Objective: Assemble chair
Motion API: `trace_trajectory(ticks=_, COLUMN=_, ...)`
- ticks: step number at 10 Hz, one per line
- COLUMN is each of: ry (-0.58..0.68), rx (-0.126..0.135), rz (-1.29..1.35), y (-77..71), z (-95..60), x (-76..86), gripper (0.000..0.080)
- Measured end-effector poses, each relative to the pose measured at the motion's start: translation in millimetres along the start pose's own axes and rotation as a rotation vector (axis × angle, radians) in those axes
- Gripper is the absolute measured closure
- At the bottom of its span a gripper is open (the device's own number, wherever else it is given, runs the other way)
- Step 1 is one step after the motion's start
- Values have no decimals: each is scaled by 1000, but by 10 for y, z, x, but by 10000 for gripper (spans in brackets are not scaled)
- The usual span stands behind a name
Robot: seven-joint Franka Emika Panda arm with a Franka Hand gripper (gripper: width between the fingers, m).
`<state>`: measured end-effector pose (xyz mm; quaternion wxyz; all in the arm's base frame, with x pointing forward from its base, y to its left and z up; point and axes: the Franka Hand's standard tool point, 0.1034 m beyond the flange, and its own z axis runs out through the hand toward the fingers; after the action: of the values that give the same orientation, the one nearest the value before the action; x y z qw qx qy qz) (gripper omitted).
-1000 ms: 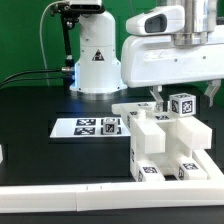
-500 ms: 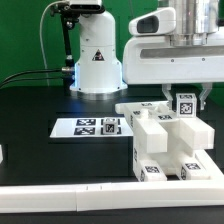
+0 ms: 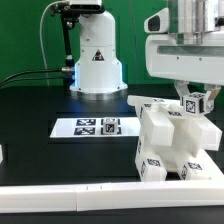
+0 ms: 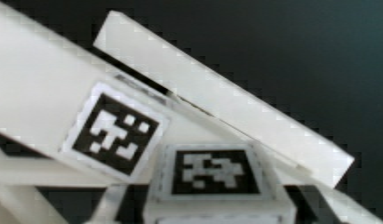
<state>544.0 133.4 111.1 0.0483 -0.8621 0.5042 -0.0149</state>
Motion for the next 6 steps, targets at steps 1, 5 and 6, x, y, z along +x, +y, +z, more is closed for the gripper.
trace_trajectory(ticks=1, ry=0, rx=0, rz=-3, y=2, z=0, x=5, gripper=535)
trace_trajectory(ticks=5, ry=16, rx=13, rz=-407, y=-31, z=-24, x=57, gripper=306)
trace_trajectory(ticks=6, ry=19, rx=12, rz=-632, y=-54, z=-38, x=132, gripper=184)
